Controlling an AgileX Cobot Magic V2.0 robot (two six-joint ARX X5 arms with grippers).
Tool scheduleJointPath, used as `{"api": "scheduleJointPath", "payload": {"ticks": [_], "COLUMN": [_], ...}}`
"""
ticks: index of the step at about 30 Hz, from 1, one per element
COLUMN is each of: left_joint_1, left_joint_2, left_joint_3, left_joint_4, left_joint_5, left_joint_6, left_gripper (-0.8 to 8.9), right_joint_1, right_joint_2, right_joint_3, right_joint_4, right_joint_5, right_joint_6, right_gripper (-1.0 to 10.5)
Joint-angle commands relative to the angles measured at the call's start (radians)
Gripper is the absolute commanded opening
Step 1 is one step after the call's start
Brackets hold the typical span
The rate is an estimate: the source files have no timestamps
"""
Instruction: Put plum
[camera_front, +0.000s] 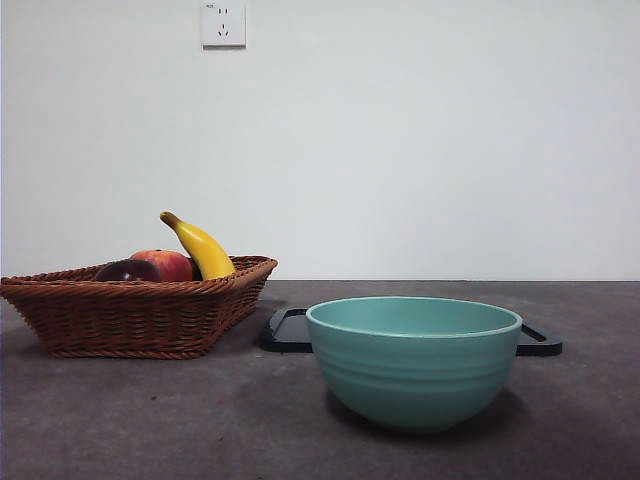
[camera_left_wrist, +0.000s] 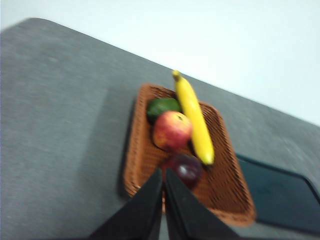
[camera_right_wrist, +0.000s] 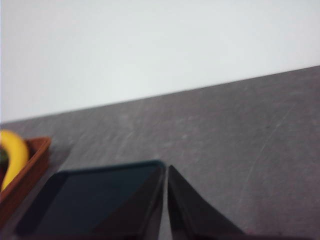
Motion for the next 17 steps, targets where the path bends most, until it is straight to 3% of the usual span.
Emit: {"api": "scheduleJointPath", "payload": {"ticks": [1, 9, 17], "left_joint_1": [0.002, -0.007, -0.045], "left_joint_2": [0.077, 0.283, 0.403], "left_joint_3": [0.080, 0.283, 0.434], "left_joint_4": [-0.051, -0.215, -0.364], "left_joint_5": [0.076, 0.236, 0.336], "left_joint_6": [0.071, 0.206, 0.305], "left_gripper": [0.09, 0.09, 0.09], "right_joint_1": [0.000, 0.005, 0.064], "right_joint_2": [0.069, 0.304, 0.505], "right_joint_3": [0.090, 0.349, 0.540], "right_joint_4": [-0.064, -0.296, -0.493], "right_joint_5": [-0.050, -0.180, -0.317], "right_joint_6": [-0.082, -0.209, -0.236], "right_gripper": [0.1, 0.1, 0.1]}}
